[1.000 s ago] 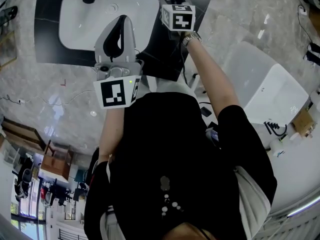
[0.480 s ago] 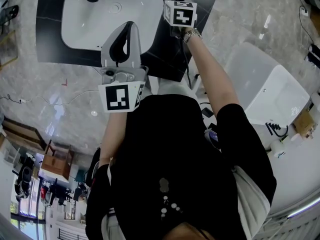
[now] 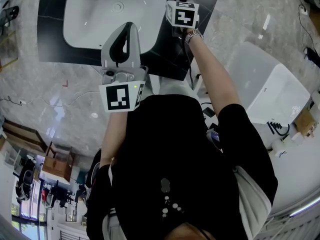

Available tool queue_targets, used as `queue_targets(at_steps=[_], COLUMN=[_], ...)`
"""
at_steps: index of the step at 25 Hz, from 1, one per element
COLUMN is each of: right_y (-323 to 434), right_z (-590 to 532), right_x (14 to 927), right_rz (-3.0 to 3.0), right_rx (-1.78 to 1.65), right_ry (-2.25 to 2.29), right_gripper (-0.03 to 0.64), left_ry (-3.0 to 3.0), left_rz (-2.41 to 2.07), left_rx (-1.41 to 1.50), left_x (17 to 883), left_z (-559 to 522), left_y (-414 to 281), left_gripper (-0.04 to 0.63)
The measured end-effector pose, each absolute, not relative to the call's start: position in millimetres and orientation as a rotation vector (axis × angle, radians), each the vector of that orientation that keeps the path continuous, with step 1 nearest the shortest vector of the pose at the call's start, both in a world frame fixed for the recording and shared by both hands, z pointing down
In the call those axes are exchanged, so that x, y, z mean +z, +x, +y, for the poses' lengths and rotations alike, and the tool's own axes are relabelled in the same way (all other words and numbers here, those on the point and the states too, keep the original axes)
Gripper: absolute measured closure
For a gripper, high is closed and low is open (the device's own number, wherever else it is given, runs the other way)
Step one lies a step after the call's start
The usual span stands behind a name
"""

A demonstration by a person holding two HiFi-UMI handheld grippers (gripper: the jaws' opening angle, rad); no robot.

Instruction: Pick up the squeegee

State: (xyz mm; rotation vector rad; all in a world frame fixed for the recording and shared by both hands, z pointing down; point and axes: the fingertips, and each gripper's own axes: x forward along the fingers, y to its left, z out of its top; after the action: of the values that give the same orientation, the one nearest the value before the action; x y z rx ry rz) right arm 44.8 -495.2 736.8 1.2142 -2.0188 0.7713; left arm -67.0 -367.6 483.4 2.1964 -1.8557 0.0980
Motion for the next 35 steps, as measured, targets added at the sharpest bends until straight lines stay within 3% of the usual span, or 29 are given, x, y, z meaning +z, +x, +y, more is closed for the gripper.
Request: queue_targets(at_steps=[16,35], right_y=[74.5,69.4], right_z=[-464.9,-408.4], right_x=[715.1,622.2], right_rz=[-1.987,-2.090], right_rx=[0.771,0.729], right_ry=[1.343,1.474], right_gripper=[0.528,0.526], left_ry=[2.277,2.438], left_rz=[-1.788,-1.687], left_rx=[0.047,-0.002], left_x=[476.3,437.0], left_z=[-350.0,-317.1], left_y=[-67.0,-69.8], left_gripper=[0.594,0.594])
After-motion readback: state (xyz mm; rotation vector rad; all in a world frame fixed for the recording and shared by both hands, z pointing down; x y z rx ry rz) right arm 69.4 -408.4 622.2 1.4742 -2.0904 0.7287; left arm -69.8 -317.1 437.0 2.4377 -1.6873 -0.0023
